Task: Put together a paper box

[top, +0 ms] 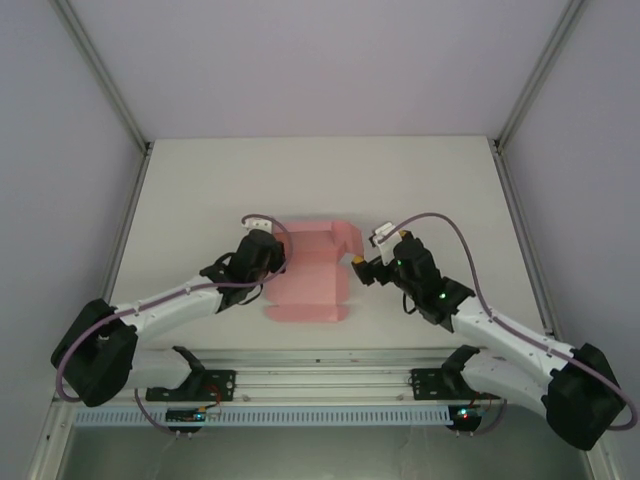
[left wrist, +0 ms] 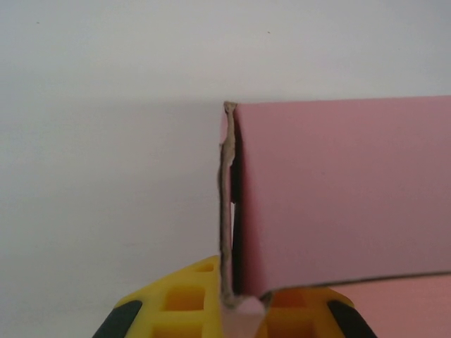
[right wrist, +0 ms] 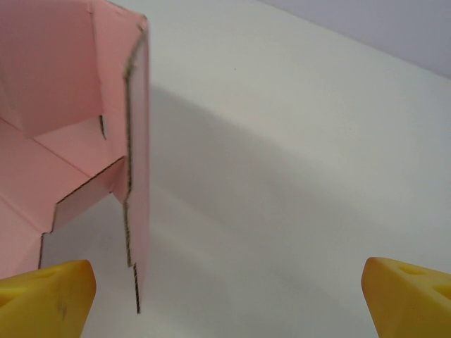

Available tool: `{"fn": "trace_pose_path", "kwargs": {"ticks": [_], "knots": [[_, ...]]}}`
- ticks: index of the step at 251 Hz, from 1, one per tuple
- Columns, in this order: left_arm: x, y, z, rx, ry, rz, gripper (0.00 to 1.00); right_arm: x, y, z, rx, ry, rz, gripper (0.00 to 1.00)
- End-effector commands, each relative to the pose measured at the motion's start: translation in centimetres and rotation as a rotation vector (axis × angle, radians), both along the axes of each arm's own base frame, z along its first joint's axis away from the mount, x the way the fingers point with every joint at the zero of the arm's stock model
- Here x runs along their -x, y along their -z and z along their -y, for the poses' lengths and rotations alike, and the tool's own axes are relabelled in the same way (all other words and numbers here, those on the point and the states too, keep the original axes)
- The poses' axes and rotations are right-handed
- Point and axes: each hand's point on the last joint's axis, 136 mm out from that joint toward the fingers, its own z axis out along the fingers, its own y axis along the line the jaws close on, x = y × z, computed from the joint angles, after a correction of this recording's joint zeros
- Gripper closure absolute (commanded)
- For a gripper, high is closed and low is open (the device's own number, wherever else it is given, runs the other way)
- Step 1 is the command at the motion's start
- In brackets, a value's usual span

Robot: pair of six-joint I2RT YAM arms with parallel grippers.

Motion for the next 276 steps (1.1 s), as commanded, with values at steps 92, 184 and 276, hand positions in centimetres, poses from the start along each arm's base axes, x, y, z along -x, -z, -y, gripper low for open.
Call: {"fn": "trace_pose_path", "kwargs": {"ticks": [92,184,276], "knots": [[0.7,-0.5,1.0,0.077,0.052,-0.005,1.00,-4.7,-0.9,-6.9,-0.098,-0.042,-0.003,0.01],[0.6,0.1,-0.8,0.034,-0.017,-0.013,1.00,-1.6,-2.0,-4.8,-0.069,-0.009,-0.003,0.02],[0.6,-0.2,-0.2,0.055,0.038,0.000,1.00,0.5,-7.2,6.1,-0.362,0.185,0.032,0.01]]}}
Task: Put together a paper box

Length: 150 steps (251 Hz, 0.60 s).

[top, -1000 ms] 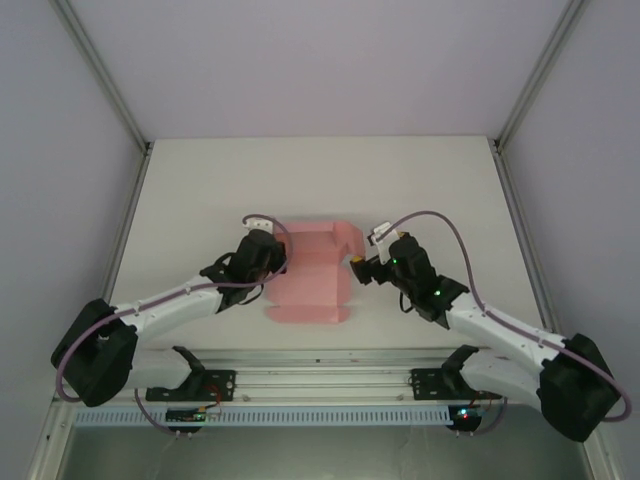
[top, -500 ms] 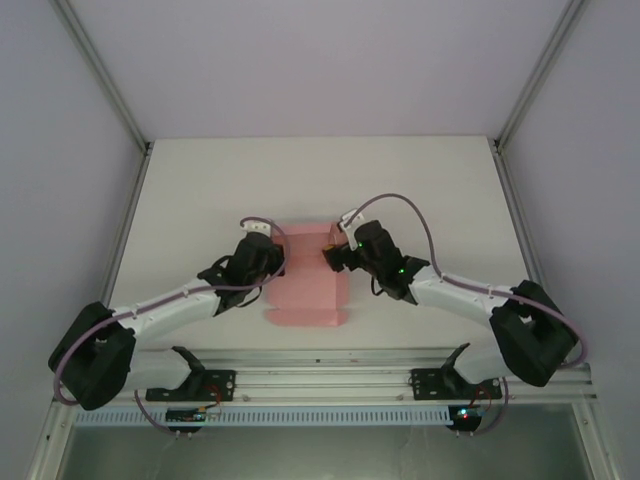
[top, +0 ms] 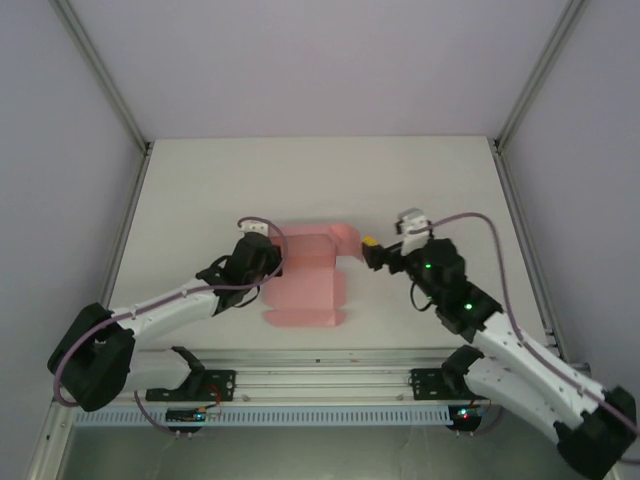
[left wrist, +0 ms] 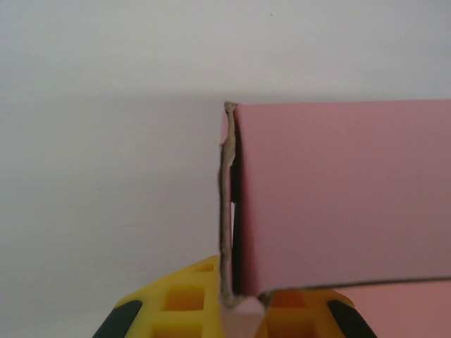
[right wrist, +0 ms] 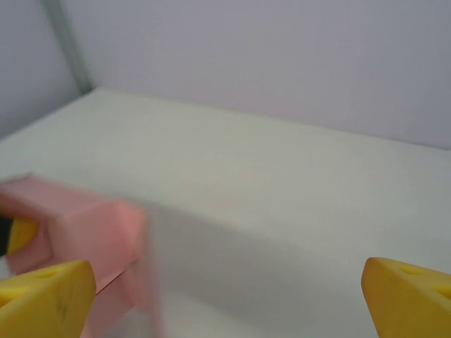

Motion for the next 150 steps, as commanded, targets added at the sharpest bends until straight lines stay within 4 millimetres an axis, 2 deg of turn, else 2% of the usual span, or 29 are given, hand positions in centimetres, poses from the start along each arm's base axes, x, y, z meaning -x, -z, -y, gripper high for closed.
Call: {"fn": "trace_pose_path", "kwargs": {"ticks": [1,27,51,68,109,150], "knots": [[-0.1,-1.1,0.4,0.030,0.033,0.036,1.00,-0.2,2.6,2.9,-0.081,0.065,-0.149,0.01],[0.1,-1.3,0.8,0.045,0.053,0.043,1.00,-1.1,4.1,4.0,-0.125,0.073,-0.275,0.04],[0.2,-1.4,1.0,0.054,0.066,0.049,1.00,-2.0,6.4,2.9,-0.138,0.010,-0.403,0.11],[0.3,-1.6,1.1,0.061,0.080,0.055,1.00,-3.2,7.0,1.8,-0.125,-0.037,-0.424,0.13],[0.5,-2.1,1.6,0.082,0.111,0.072,1.00,-3.6,7.6,-3.3,-0.100,-0.249,-0.456,0.16],[0.6,-2.0,1.6,0.087,0.111,0.069,1.00,-2.0,7.5,-8.3,-0.058,-0.444,-0.446,0.16]]}}
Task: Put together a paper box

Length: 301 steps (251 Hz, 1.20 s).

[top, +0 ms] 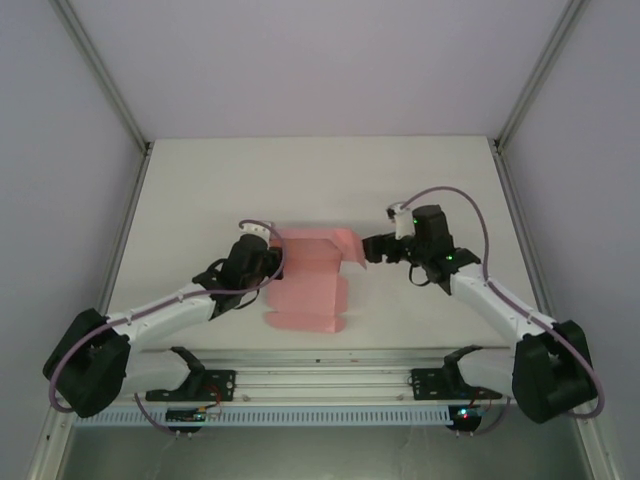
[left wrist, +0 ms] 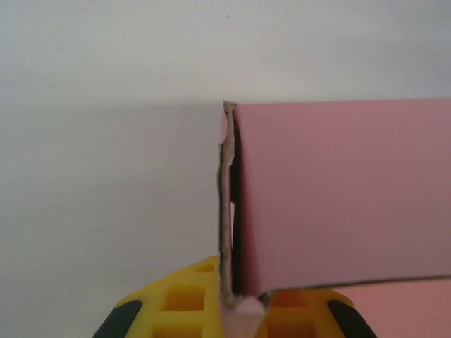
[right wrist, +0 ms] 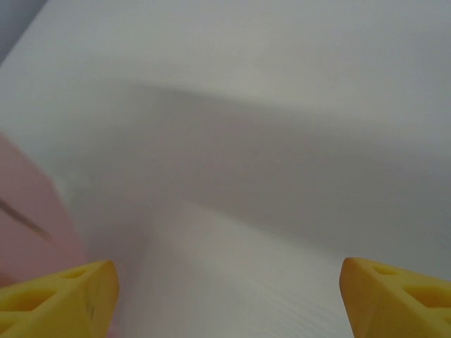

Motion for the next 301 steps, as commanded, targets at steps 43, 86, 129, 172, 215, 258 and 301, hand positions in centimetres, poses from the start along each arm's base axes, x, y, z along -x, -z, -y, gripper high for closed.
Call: {"fn": "trace_pose_path", "kwargs": {"ticks": [43,86,129,172,215,258,301], "knots": [[0.0,-1.7,1.0,0.066,0.049,0.051,1.00,1.1,-1.5,-7.4,-0.032,-0.243,0.075,0.17],[0.2,-2.1,1.2,0.082,0.067,0.060,1.00,-0.4,-0.3,-8.3,0.039,-0.191,0.084,0.18],[-0.1,-1.7,-0.2,0.051,-0.007,0.055,1.00,0.0,-0.6,-7.0,0.080,-0.147,0.086,0.19],[-0.2,-1.4,-1.2,0.000,-0.045,0.043,1.00,2.0,-0.9,-3.3,0.130,-0.102,0.062,0.20],[-0.1,-1.8,-0.7,0.016,-0.019,0.056,1.00,4.7,-1.9,-3.0,0.045,-0.215,0.037,0.24],[0.0,-2.0,-0.2,0.032,0.008,0.059,1.00,5.1,-3.4,-5.3,-0.014,-0.349,0.093,0.26],[-0.1,-2.0,-0.1,0.032,0.006,0.056,1.00,5.0,-4.0,-8.5,-0.032,-0.459,0.102,0.29]]}}
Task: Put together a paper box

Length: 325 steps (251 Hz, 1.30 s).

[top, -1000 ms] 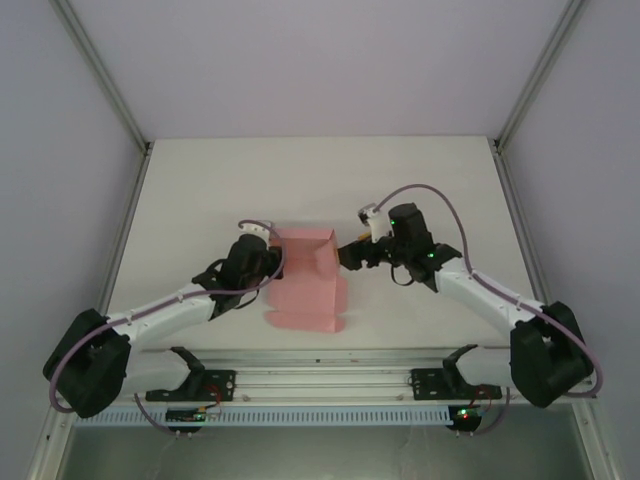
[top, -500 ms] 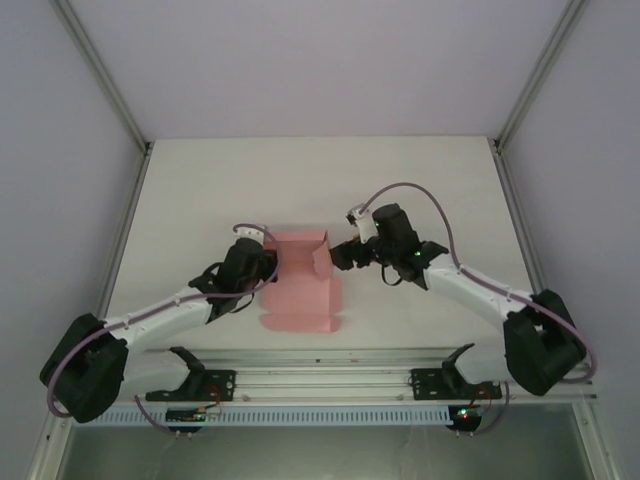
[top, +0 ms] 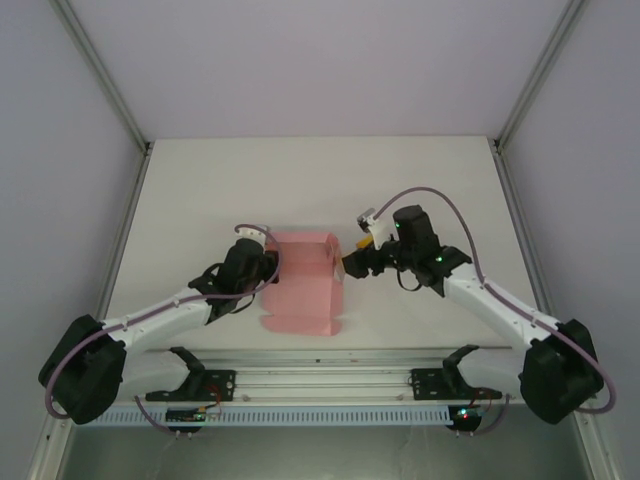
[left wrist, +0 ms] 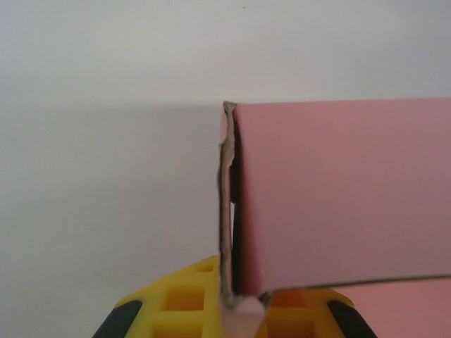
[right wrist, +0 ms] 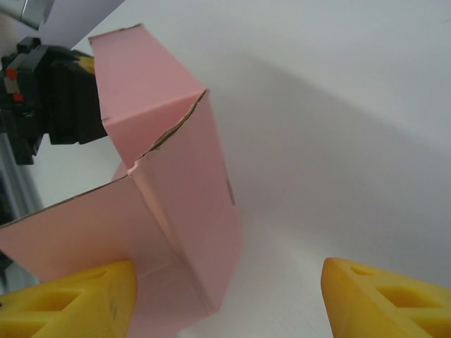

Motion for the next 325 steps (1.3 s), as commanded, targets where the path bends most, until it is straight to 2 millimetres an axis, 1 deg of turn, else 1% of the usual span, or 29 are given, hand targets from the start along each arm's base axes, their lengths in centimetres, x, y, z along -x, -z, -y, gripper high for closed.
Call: {"fn": "trace_pose_path", "kwargs": {"ticks": [1,18,32,48,71,78,97,107,114,133,142,154,168,176,177,179,187,193,218,232,262,275,278,282,286,303,309,317,325], "knots": [[-0.7,-2.7,1.1,0.053,0.019,0.058,1.00,0.5,-2.0,-3.0,-0.037,-0.132,0.047,0.29],[-0.7,-2.9,1.2,0.060,0.021,0.061,1.00,-0.1,-1.4,-4.0,0.006,-0.135,0.063,0.29],[-0.7,-3.0,1.3,0.064,0.026,0.062,1.00,-1.1,-0.8,-4.4,0.053,-0.099,0.079,0.29],[-0.7,-3.1,1.3,0.067,0.028,0.064,1.00,-2.9,-0.2,-4.5,0.115,-0.019,0.105,0.29],[-0.7,-3.3,1.2,0.075,0.020,0.065,1.00,-5.7,0.2,-4.1,0.190,0.133,0.143,0.32],[-0.7,-3.3,1.1,0.075,0.015,0.063,1.00,-6.4,0.3,-4.0,0.219,0.184,0.165,0.36],[-0.7,-3.3,0.9,0.076,-0.002,0.060,1.00,-7.4,0.4,-4.1,0.281,0.269,0.229,0.47],[-0.7,-3.2,0.8,0.074,-0.009,0.054,1.00,-7.8,0.5,-4.2,0.309,0.307,0.257,0.57],[-0.7,-3.2,0.6,0.075,-0.017,0.052,1.00,-8.0,0.6,-4.2,0.334,0.332,0.273,0.62],[-0.8,-3.2,0.4,0.075,-0.038,0.049,1.00,-8.7,1.1,-3.5,0.417,0.419,0.296,0.70],[-0.9,-3.2,-0.1,0.072,-0.070,0.042,1.00,-9.1,1.4,-2.8,0.468,0.472,0.301,0.74],[-1.1,-3.2,-0.7,0.058,-0.108,0.035,1.00,-9.5,1.6,-1.6,0.543,0.549,0.306,0.85],[-1.2,-3.1,-1.5,0.041,-0.155,0.025,1.00,-9.6,2.2,0.0,0.638,0.636,0.299,0.94],[-1.3,-3.0,-1.8,0.029,-0.172,0.018,1.00,-9.0,3.2,0.9,0.708,0.647,0.281,0.96],[-1.3,-2.9,-1.8,0.027,-0.176,0.018,1.00,-9.2,2.8,0.7,0.702,0.653,0.286,0.96],[-1.3,-3.0,-1.9,0.025,-0.181,0.017,1.00,-9.4,2.5,0.8,0.708,0.663,0.291,0.96],[-1.3,-2.8,-2.3,0.018,-0.209,0.007,1.00,-9.5,2.3,1.7,0.754,0.704,0.308,0.97],[-1.4,-2.8,-2.6,0.012,-0.229,0.002,1.00,-9.6,2.3,2.3,0.789,0.724,0.321,1.00],[-1.4,-2.5,-3.8,-0.018,-0.299,-0.022,1.00,-9.7,2.1,4.4,0.918,0.799,0.380,1.00],[-1.3,-2.4,-4.2,-0.031,-0.315,-0.029,1.00,-9.8,2.0,5.3,0.975,0.815,0.410,1.00],[-1.3,-2.6,-4.1,-0.028,-0.312,-0.035,1.00,-10.0,2.1,6.1,1.010,0.805,0.422,1.00],[-1.3,-2.7,-3.9,-0.019,-0.306,-0.034,1.00,-10.2,2.0,5.1,0.959,0.756,0.427,1.00],[-1.3,-2.7,-3.8,-0.017,-0.303,-0.034,1.00,-10.0,2.6,5.1,0.960,0.734,0.423,1.00],[-1.4,-3.0,-3.6,-0.010,-0.298,-0.029,1.00,-10.0,2.8,4.7,0.936,0.713,0.420,1.00],[-1.4,-2.8,-3.6,-0.012,-0.293,-0.032,1.00,-9.9,2.9,4.4,0.909,0.694,0.416,1.00],[-1.4,-2.9,-3.1,0.004,-0.271,-0.033,1.00,-9.7,2.7,2.6,0.791,0.618,0.417,1.00],[-1.4,-2.8,-2.9,0.006,-0.262,-0.037,1.00,-9.5,2.7,2.0,0.757,0.585,0.417,0.95],[-1.4,-2.9,-2.7,0.014,-0.257,-0.039,1.00,-9.2,2.8,1.3,0.717,0.543,0.405,0.86],[-1.5,-3.0,-2.5,0.023,-0.251,-0.039,1.00,-9.0,2.6,0.9,0.689,0.527,0.404,0.82]]}}
